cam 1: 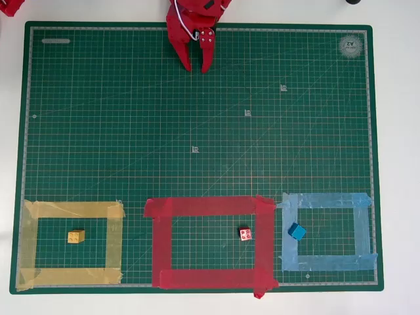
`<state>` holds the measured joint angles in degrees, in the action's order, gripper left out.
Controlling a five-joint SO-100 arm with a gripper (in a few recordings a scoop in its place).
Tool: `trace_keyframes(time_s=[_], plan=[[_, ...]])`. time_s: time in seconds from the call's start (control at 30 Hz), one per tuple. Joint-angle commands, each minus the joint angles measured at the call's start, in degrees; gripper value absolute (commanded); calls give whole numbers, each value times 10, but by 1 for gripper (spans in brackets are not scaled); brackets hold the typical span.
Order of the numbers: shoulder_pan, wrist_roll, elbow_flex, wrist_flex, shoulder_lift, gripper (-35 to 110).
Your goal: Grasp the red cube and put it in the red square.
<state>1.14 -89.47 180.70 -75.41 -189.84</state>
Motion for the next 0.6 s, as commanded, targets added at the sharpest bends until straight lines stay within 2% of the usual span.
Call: trace_keyframes(time_s=[0.0,0.57], plan=[[-6,-7,4,-6,-21,-1],[-42,-11,4,-6,-21,-1]])
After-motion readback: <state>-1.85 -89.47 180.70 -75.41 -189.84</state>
